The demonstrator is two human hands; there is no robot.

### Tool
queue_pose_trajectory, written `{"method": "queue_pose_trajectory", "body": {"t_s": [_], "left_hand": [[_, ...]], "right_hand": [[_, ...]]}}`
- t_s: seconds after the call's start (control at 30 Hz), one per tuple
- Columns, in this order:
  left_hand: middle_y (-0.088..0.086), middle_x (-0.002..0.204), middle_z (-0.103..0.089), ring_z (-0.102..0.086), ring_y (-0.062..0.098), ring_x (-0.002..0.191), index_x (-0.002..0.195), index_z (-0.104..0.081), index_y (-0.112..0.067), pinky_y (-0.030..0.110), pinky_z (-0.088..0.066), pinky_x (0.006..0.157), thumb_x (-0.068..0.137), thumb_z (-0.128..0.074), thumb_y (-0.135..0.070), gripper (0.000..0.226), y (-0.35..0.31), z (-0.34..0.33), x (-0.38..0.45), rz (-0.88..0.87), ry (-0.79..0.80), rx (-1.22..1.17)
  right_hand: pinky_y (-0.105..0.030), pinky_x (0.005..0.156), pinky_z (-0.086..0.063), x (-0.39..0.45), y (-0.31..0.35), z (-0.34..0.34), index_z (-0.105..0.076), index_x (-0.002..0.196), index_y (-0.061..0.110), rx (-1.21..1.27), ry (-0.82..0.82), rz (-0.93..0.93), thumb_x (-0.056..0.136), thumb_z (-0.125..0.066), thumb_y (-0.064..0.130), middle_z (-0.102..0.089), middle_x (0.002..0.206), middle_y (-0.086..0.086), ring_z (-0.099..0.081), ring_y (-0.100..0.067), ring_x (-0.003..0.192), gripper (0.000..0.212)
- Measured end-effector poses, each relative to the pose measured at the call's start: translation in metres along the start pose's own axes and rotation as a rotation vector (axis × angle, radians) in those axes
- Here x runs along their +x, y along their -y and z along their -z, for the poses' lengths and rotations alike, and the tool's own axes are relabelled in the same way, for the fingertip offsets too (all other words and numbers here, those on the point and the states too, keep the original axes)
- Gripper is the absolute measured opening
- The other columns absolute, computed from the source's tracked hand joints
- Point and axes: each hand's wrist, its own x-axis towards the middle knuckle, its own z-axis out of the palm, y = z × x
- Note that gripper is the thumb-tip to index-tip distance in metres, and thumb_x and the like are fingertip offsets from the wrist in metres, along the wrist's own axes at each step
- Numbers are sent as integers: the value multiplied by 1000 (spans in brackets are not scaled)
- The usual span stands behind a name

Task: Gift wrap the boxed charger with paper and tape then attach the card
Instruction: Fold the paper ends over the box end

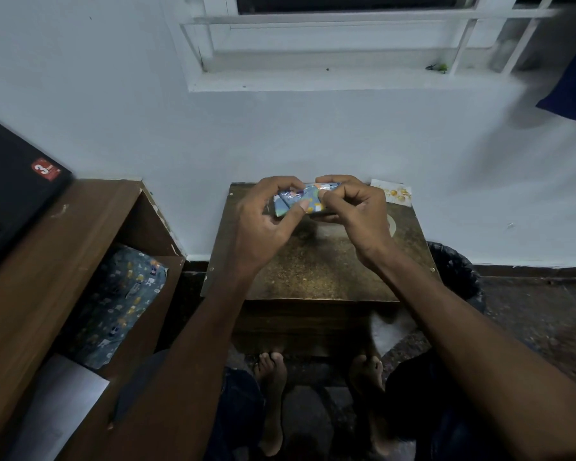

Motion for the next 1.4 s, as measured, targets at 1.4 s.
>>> {"method": "queue_pose_trajectory", "body": {"t_s": [1.4], "left_hand": [[-11,117,-76,-70,9,113,111,-80,-22,40,-60,92,95,-81,-29,17,23,8,-6,115,92,139]], "right_hand": [[-52,94,-56,7,-12,10,-70,98,7,-356,248,219,86,-84,15,-67,119,-3,-64,-18,115,20]]}}
